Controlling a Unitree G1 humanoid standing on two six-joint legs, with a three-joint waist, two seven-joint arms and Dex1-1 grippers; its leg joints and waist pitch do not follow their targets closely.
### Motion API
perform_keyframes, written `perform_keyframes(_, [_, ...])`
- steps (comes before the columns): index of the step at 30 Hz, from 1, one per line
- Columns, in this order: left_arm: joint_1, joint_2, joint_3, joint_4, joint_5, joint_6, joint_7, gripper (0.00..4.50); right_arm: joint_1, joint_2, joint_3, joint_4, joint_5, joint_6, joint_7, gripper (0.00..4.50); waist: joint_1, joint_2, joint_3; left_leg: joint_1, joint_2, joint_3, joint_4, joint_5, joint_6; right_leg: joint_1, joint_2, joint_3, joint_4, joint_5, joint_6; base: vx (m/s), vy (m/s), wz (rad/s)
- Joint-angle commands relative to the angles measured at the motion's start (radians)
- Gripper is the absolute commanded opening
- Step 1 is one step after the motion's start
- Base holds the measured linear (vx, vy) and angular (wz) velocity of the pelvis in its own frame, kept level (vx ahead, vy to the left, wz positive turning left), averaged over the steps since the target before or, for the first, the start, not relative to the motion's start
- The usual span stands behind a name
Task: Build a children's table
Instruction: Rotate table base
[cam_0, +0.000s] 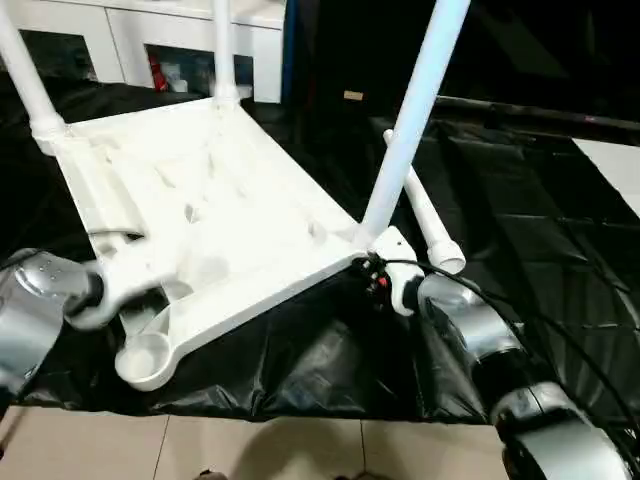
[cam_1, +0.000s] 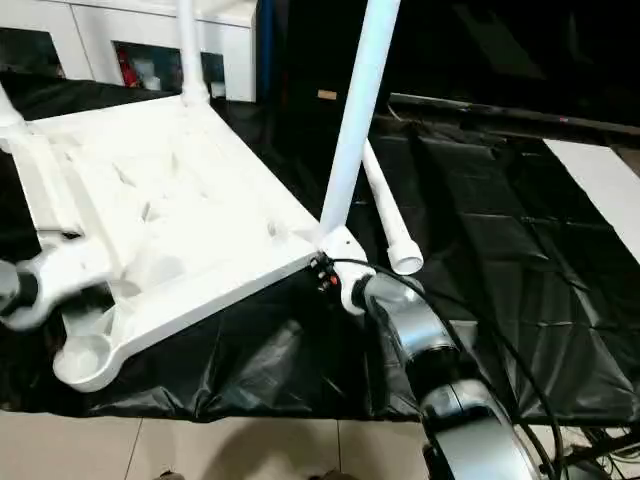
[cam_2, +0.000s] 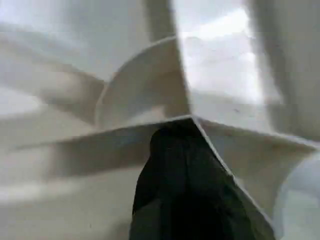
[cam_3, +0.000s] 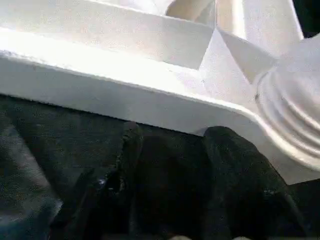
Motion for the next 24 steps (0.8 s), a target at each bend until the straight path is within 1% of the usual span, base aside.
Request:
perform_keyframes(1, [0.007, -0.033, -0.058, -0.06, -0.052, 0.025, -0.062, 0.0, -0.044, 0.02, -0.015, 0.039, -0.003, -0.032, -0.028, 1.99, 0.001, 0.042, -0.059, 0.016, -0.011, 0.01, -0.074, -0.269, -0.059, 0.044, -0.052, 0.035, -0.059, -0.168, -0.215, 0.0, 0.0, 0.0])
perform_keyframes(2, [0.003, -0.048, -0.064, -0.074, -0.062, 0.036, -0.064, 0.0, -0.055, 0.028, -0.015, 0.058, -0.004, -0.039, -0.035, 1.96, 0.001, 0.041, -0.06, 0.015, -0.011, 0.01, -0.073, -0.269, -0.061, 0.045, -0.052, 0.035, -0.058, -0.168, -0.216, 0.0, 0.0, 0.0])
perform_keyframes(3, [-0.004, -0.071, -0.073, -0.093, -0.075, 0.053, -0.066, 0.0, -0.07, 0.038, -0.015, 0.086, -0.006, -0.051, -0.045, 1.72, 0.001, 0.042, -0.06, 0.015, -0.011, 0.01, -0.072, -0.268, -0.063, 0.045, -0.051, 0.035, -0.057, -0.166, -0.22, 0.0, 0.0, 0.0])
perform_keyframes(4, [-0.008, -0.086, -0.084, -0.104, -0.08, 0.059, -0.066, 0.0, -0.079, 0.046, -0.014, 0.102, -0.008, -0.058, -0.05, 1.72, 0.001, 0.044, -0.061, 0.014, -0.011, 0.011, -0.071, -0.266, -0.063, 0.045, -0.052, 0.036, -0.056, -0.161, -0.222, 0.0, 0.0, 0.0])
perform_keyframes(5, [-0.01, -0.098, -0.092, -0.11, -0.081, 0.063, -0.067, 0.0, -0.089, 0.054, -0.014, 0.119, -0.009, -0.068, -0.053, 1.62, 0.001, 0.043, -0.061, 0.015, -0.011, 0.011, -0.071, -0.263, -0.062, 0.045, -0.052, 0.036, -0.056, -0.154, -0.224, 0.0, 0.0, 0.0])
perform_keyframes(6, [-0.014, -0.112, -0.102, -0.11, -0.076, 0.065, -0.063, 0.0, -0.098, 0.063, -0.016, 0.133, -0.006, -0.075, -0.055, 1.52, 0.002, 0.045, -0.062, 0.011, -0.013, 0.011, -0.07, -0.253, -0.06, 0.05, -0.051, 0.036, -0.053, -0.14, -0.223, 0.0, 0.0, 0.0])
perform_keyframes(7, [-0.018, -0.127, -0.112, -0.106, -0.069, 0.063, -0.057, 0.0, -0.106, 0.072, -0.017, 0.144, -0.004, -0.08, -0.057, 1.52, -0.001, 0.043, -0.062, 0.009, -0.013, 0.011, -0.07, -0.25, -0.058, 0.05, -0.051, 0.036, -0.053, -0.136, -0.224, 0.0, 0.0, 0.0])
perform_keyframes(8, [-0.025, -0.145, -0.121, -0.099, -0.062, 0.06, -0.046, 0.0, -0.118, 0.082, -0.019, 0.162, -0.005, -0.09, -0.063, 1.28, -0.003, 0.041, -0.063, 0.008, -0.014, 0.011, -0.069, -0.248, -0.055, 0.052, -0.05, 0.035, -0.053, -0.137, -0.222, 0.0, 0.0, 0.0])
perform_keyframes(9, [-0.034, -0.165, -0.129, -0.093, -0.059, 0.063, -0.035, 0.0, -0.128, 0.091, -0.02, 0.178, -0.006, -0.097, -0.067, 1.28, -0.003, 0.041, -0.063, 0.009, -0.014, 0.012, -0.067, -0.248, -0.053, 0.051, -0.052, 0.036, -0.053, -0.141, -0.223, 0.0, 0.0, 0.0])
perform_keyframes(10, [-0.045, -0.187, -0.134, -0.081, -0.055, 0.061, -0.019, 0.0, -0.137, 0.101, -0.021, 0.192, -0.008, -0.103, -0.072, 1.14, -0.004, 0.042, -0.063, 0.009, -0.014, 0.011, -0.067, -0.247, -0.051, 0.051, -0.051, 0.036, -0.054, -0.146, -0.223, 0.0, 0.0, 0.0])
perform_keyframes(11, [-0.054, -0.203, -0.138, -0.072, -0.053, 0.059, -0.008, 0.0, -0.144, 0.108, -0.022, 0.203, -0.009, -0.107, -0.075, 1.14, -0.004, 0.041, -0.063, 0.009, -0.014, 0.012, -0.066, -0.246, -0.05, 0.051, -0.05, 0.037, -0.054, -0.145, -0.224, 0.0, 0.0, 0.0])
perform_keyframes(12, [-0.08, -0.245, -0.137, -0.026, -0.032, 0.035, 0.042, 0.0, -0.151, 0.119, -0.021, 0.213, -0.011, -0.109, -0.081, 1.06, -0.004, 0.042, -0.062, 0.011, -0.014, 0.012, -0.067, -0.252, -0.049, 0.049, -0.049, 0.036, -0.055, -0.153, -0.222, 0.0, 0.0, 0.0])
perform_keyframes(13, [-0.084, -0.251, -0.136, -0.017, -0.028, 0.029, 0.052, 0.0, -0.151, 0.12, -0.02, 0.213, -0.012, -0.109, -0.082, 0.97, -0.002, 0.044, -0.061, 0.014, -0.015, 0.012, -0.066, -0.264, -0.049, 0.046, -0.048, 0.036, -0.058, -0.166, -0.22, 0.0, 0.0, 0.0])
perform_keyframes(14, [-0.09, -0.259, -0.135, -0.007, -0.023, 0.022, 0.062, 0.0, -0.152, 0.121, -0.019, 0.214, -0.012, -0.109, -0.083, 0.97, -0.003, 0.043, -0.061, 0.012, -0.014, 0.011, -0.066, -0.269, -0.049, 0.048, -0.049, 0.036, -0.057, -0.17, -0.219, 0.0, 0.0, 0.0])
perform_keyframes(15, [-0.12, -0.299, -0.124, 0.059, -0.015, -0.006, 0.109, 0.0, -0.158, 0.13, -0.016, 0.227, -0.016, -0.122, -0.073, 0.86, -0.003, 0.042, -0.061, 0.01, -0.014, 0.01, -0.068, -0.272, -0.049, 0.049, -0.05, 0.035, -0.058, -0.181, -0.212, 0.0, 0.0, 0.0])
perform_keyframes(16, [-0.144, -0.332, -0.112, 0.109, -0.015, -0.02, 0.147, 0.0, -0.158, 0.137, -0.015, 0.231, -0.015, -0.129, -0.063, 0.74, -0.002, 0.038, -0.063, 0.011, -0.015, 0.011, -0.065, -0.269, -0.045, 0.049, -0.049, 0.036, -0.058, -0.182, -0.211, 0.0, 0.0, 0.0])
perform_keyframes(18, [-0.153, -0.348, -0.106, 0.125, -0.016, -0.019, 0.164, 0.0, -0.16, 0.14, -0.017, 0.238, -0.014, -0.134, -0.06, 0.66, 0.0, 0.039, -0.065, 0.011, -0.014, 0.01, -0.065, -0.257, -0.042, 0.05, -0.05, 0.036, -0.056, -0.164, -0.213, 0.0, 0.0, 0.0])
perform_keyframes(19, [-0.172, -0.371, -0.106, 0.158, -0.008, -0.032, 0.199, 0.0, -0.161, 0.144, -0.02, 0.247, -0.012, -0.14, -0.06, 0.52, -0.001, 0.044, -0.066, 0.009, -0.014, 0.009, -0.066, -0.248, -0.042, 0.053, -0.051, 0.036, -0.053, -0.149, -0.216, 0.0, 0.0, 0.0])
perform_keyframes(20, [-0.172, -0.371, -0.106, 0.158, -0.008, -0.032, 0.199, 0.0, -0.161, 0.144, -0.02, 0.247, -0.012, -0.14, -0.06, 0.52, -0.001, 0.044, -0.066, 0.009, -0.014, 0.009, -0.066, -0.248, -0.042, 0.053, -0.051, 0.036, -0.053, -0.149, -0.216, 0.0, 0.0, 0.0])
perform_keyframes(21, [-0.184, -0.384, -0.108, 0.184, 0.003, -0.045, 0.222, 0.0, -0.159, 0.144, -0.025, 0.246, -0.007, -0.139, -0.06, 0.37, -0.001, 0.042, -0.067, 0.01, -0.014, 0.009, -0.064, -0.243, -0.038, 0.054, -0.05, 0.035, -0.054, -0.133, -0.222, 0.0, 0.0, 0.0])
perform_keyframes(22, [-0.191, -0.391, -0.107, 0.203, 0.01, -0.06, 0.241, 0.0, -0.159, 0.143, -0.032, 0.246, -0.003, -0.141, -0.066, 0.28, 0.0, 0.043, -0.066, 0.012, -0.014, 0.011, -0.064, -0.243, -0.035, 0.051, -0.049, 0.035, -0.055, -0.13, -0.223, 0.0, 0.0, 0.0])
perform_keyframes(23, [-0.201, -0.403, -0.103, 0.229, 0.018, -0.079, 0.273, 0.0, -0.161, 0.136, -0.048, 0.247, 0.006, -0.144, -0.081, 0.28, 0.0, 0.044, -0.066, 0.012, -0.015, 0.011, -0.064, -0.245, -0.031, 0.051, -0.048, 0.035, -0.056, -0.124, -0.224, 0.0, 0.0, 0.0])
perform_keyframes(24, [-0.203, -0.408, -0.094, 0.228, 0.014, -0.079, 0.276, 0.0, -0.168, 0.13, -0.061, 0.255, 0.011, -0.146, -0.094, 0.23, 0.001, 0.045, -0.066, 0.012, -0.014, 0.01, -0.064, -0.247, -0.032, 0.053, -0.049, 0.034, -0.055, -0.124, -0.225, 0.0, 0.0, 0.0])
